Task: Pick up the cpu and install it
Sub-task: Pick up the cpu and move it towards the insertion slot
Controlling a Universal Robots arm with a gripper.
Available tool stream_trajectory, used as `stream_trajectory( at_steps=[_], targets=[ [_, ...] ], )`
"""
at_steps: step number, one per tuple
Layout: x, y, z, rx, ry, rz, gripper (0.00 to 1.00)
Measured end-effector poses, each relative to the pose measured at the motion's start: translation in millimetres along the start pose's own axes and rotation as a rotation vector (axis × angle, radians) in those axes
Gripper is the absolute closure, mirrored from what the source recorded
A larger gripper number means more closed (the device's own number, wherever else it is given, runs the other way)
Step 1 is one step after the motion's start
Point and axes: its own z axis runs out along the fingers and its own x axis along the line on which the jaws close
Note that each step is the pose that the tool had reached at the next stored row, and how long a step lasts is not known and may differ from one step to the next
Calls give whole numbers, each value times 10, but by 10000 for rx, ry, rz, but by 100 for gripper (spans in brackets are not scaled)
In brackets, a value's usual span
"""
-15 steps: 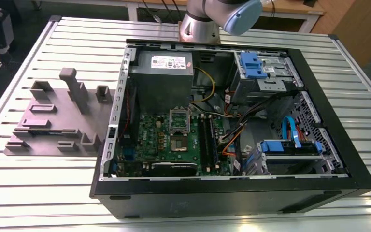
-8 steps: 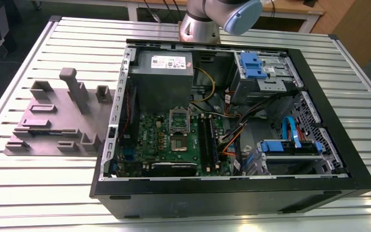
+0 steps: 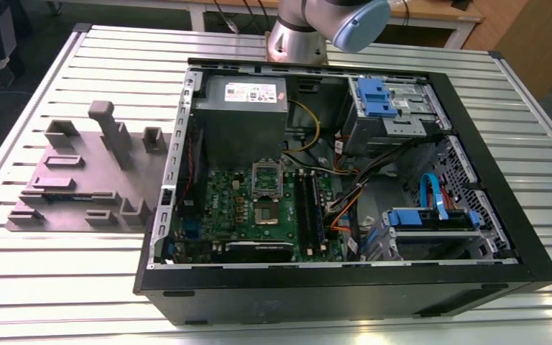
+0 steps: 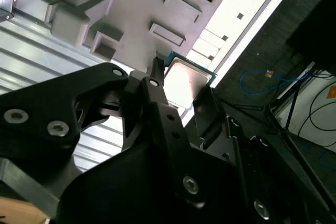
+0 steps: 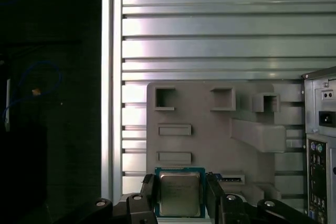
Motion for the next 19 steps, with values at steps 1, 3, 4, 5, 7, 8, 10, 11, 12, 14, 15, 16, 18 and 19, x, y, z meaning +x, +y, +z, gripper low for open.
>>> stream_trajectory(
  at_steps=[1,3,4,5,7,8,10,11,12,14,15,16,18,19],
  targets=[
    [-7,0,0,0,0,0,53],
    [-22,0,0,0,0,0,53],
    [-30,1,0,0,0,0,53],
    [-35,1,-1,0,0,1,53],
    [-42,1,0,-1,-2,1,53],
    [-45,1,0,-1,-1,0,53],
    [-49,1,0,-1,-1,1,53],
    [-53,2,-1,-1,0,1,53],
    [-58,2,-1,0,0,0,53],
    [-67,2,-1,0,-1,0,53],
    [-73,2,-1,0,0,0,53],
    [-81,2,-1,0,0,0,53],
    [-98,3,-2,0,0,1,53],
    [-102,3,-2,0,0,0,53]
  ],
)
